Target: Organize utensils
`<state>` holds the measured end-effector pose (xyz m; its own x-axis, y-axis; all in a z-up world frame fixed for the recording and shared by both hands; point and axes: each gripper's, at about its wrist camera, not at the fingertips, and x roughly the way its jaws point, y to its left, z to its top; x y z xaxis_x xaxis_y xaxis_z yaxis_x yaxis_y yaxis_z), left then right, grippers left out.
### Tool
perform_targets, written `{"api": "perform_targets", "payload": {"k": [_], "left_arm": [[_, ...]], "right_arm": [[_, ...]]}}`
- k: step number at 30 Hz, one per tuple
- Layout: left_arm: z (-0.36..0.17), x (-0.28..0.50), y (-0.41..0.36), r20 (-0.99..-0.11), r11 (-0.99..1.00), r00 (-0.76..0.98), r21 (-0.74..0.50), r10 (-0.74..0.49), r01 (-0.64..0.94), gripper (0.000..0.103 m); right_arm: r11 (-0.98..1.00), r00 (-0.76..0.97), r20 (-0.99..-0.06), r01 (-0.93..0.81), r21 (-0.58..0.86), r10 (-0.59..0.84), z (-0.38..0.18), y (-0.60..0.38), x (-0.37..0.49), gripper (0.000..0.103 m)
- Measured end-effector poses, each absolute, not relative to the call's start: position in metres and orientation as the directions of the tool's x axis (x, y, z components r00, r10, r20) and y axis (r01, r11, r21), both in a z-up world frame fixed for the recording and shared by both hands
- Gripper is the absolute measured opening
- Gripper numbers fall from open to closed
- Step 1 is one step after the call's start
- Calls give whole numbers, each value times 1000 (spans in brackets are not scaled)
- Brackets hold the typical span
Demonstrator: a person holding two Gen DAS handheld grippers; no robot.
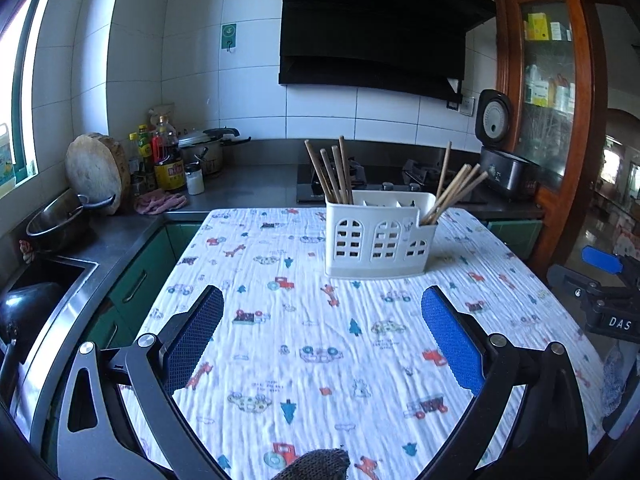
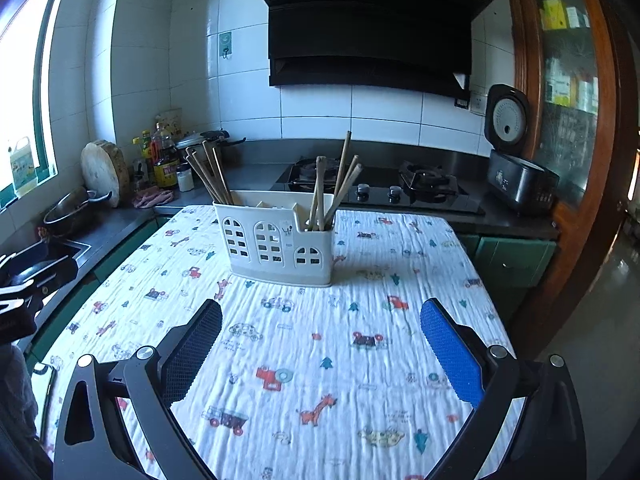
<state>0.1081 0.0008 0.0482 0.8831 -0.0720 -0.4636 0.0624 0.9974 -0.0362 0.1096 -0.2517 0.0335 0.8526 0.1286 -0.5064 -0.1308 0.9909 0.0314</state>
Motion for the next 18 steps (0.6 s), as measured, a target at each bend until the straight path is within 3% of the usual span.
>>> {"api": "perform_targets", "payload": {"k": [18], "left_arm": [[39, 89, -14, -483, 996, 871, -19, -86, 87, 98]], "right_arm": [[992, 851, -511, -102, 70, 124, 26, -264, 81, 96]]}}
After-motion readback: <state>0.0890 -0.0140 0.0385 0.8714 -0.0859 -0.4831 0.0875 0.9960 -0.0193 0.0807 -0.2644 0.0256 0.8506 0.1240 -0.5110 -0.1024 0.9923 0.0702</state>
